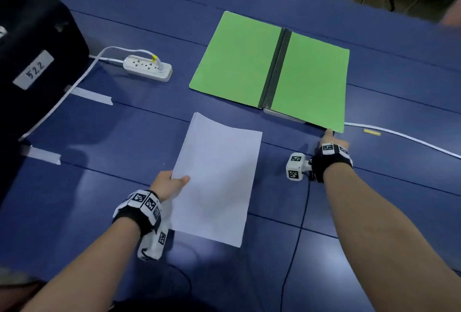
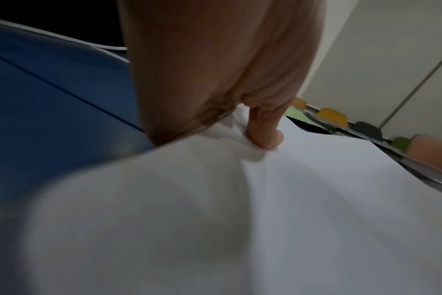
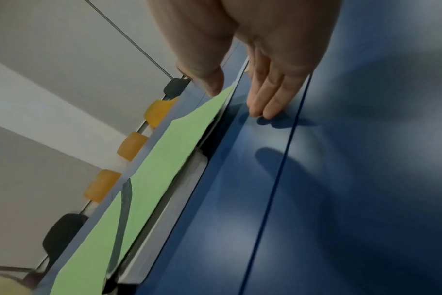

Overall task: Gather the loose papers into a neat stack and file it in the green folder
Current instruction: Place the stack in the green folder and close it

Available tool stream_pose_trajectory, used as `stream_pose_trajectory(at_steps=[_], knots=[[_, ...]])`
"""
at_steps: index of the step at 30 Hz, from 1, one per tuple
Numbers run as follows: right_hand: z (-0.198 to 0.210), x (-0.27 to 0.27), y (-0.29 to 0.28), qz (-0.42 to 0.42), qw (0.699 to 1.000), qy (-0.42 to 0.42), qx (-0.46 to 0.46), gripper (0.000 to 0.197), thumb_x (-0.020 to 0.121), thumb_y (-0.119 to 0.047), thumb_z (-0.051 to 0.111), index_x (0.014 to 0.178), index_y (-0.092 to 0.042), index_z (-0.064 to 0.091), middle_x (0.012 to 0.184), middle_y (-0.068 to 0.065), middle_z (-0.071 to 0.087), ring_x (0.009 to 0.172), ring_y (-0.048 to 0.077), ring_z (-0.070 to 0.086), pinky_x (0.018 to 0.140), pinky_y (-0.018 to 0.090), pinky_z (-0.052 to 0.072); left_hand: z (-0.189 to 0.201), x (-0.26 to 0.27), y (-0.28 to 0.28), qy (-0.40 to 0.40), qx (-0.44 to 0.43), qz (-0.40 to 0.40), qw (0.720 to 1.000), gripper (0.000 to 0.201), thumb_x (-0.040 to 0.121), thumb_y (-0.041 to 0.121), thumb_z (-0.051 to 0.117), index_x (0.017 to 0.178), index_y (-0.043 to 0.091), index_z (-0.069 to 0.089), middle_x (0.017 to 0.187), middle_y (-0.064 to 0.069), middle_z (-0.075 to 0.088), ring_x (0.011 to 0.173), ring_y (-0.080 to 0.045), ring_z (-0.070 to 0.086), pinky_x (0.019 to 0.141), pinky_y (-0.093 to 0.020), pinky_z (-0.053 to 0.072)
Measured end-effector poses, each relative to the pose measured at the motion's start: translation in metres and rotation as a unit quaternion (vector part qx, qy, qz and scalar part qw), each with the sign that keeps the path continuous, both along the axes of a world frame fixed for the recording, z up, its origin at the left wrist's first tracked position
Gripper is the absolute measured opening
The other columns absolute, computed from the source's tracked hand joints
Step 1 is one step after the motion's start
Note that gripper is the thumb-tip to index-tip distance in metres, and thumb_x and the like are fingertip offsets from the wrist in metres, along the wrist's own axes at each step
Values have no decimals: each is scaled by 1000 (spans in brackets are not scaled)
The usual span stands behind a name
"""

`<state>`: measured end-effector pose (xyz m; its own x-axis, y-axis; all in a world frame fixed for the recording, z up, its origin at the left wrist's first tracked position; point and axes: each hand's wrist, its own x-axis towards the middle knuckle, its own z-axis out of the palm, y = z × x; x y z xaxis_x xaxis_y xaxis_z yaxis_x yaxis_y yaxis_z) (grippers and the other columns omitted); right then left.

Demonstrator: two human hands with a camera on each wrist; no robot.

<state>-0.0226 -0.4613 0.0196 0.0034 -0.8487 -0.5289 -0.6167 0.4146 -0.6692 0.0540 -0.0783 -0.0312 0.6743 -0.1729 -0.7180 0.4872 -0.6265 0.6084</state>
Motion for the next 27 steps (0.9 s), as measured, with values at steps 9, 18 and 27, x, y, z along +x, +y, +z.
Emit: stream_pose_trajectory(at_steps=[9,18,27], knots=[[-33,24,-51,-81,981,-171,48,47,95,-17,46,139,-13,30,125,11,57,101,21,62,55,21,51,8,3,5,29,-28,25,999,12,90,14,62,99,7,67,102,-9,68,99,-27,63,96,-42,47],[-56,-30,-11,-23,993,-105,-42,47,86,5,46,129,-12,51,67,2,55,49,10,53,36,15,46,89,31,3,-58,-122,71,988,16,94,23,57,99,12,67,98,-6,72,89,-24,69,81,-36,56],[-73,-148,64,128,985,102,63,36,58,-20,62,88,-1,61,77,15,62,70,29,59,67,39,51,109,5,12,-76,-158,124,977,38,94,26,57,125,5,57,117,-8,66,103,-25,66,85,-34,52]])
